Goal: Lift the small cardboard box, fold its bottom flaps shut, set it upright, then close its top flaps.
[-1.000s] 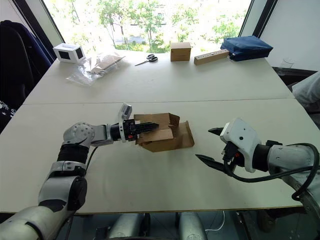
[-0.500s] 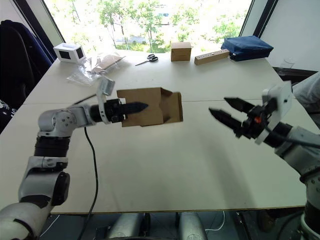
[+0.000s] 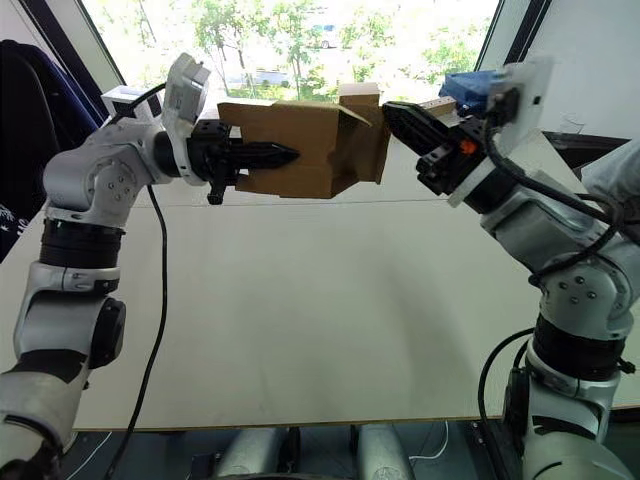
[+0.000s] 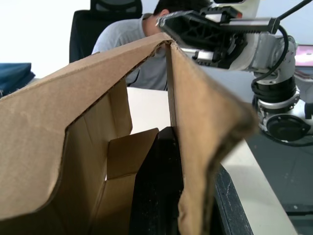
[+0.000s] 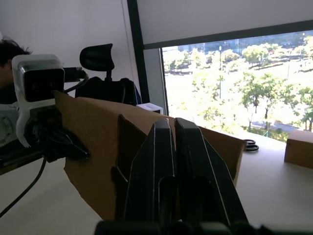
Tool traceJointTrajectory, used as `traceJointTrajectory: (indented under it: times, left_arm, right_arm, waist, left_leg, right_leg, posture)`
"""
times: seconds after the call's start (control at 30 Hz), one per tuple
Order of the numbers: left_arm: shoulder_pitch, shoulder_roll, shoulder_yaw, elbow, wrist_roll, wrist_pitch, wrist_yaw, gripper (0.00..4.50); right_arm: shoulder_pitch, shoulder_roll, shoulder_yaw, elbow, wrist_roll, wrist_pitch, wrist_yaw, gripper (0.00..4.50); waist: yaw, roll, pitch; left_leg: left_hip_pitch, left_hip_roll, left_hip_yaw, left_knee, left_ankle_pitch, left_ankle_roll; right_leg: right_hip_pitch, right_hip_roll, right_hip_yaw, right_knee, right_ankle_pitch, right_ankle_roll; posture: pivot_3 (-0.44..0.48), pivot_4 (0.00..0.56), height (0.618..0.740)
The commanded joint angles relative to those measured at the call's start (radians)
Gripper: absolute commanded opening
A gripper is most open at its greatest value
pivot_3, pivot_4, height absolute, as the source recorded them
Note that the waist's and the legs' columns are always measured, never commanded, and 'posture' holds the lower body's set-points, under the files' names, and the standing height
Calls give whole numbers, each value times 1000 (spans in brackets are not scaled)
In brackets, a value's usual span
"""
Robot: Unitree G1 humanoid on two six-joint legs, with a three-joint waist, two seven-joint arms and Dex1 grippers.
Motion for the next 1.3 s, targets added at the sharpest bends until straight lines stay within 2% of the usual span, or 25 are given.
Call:
traceJointTrajectory:
  times: [0.03,0.37,0.7,0.97,1.3]
  left_arm:
    - [-29,1,18,-16,-11,-13,-16,0]
    - [-4,-2,24,-61,-30,11,-20,0]
    - [24,-5,34,-116,-78,66,-4,0]
    - [33,-7,37,-101,-72,58,21,0]
    - [21,-20,40,-38,-58,23,41,0]
  right_arm:
    - [-20,-10,21,-20,-37,-37,17,130]
    - [-19,2,62,11,-90,-57,61,130]
    - [-36,75,126,14,-106,-68,84,130]
    - [-43,97,122,21,-114,-81,92,130]
    - [18,31,93,-38,-101,-52,123,130]
  waist:
    - [0,0,0]
    - [-3,0,0]
    - [-19,0,0]
    - [-19,0,0]
    - [-18,0,0]
  left_leg:
    - [0,0,0,0,0,0]
    - [0,0,0,0,0,1]
    - [0,0,0,0,0,1]
    - [0,0,0,0,0,1]
    - [0,0,0,0,0,1]
  right_leg:
    - [0,0,0,0,0,0]
    - [0,0,0,0,0,0]
    - [0,0,0,0,0,0]
    - [-1,0,0,0,0,0]
    - [-1,0,0,0,0,0]
  posture:
    - [0,150,740]
    - [0,150,740]
    - [0,150,740]
    - [0,150,740]
    - [0,150,740]
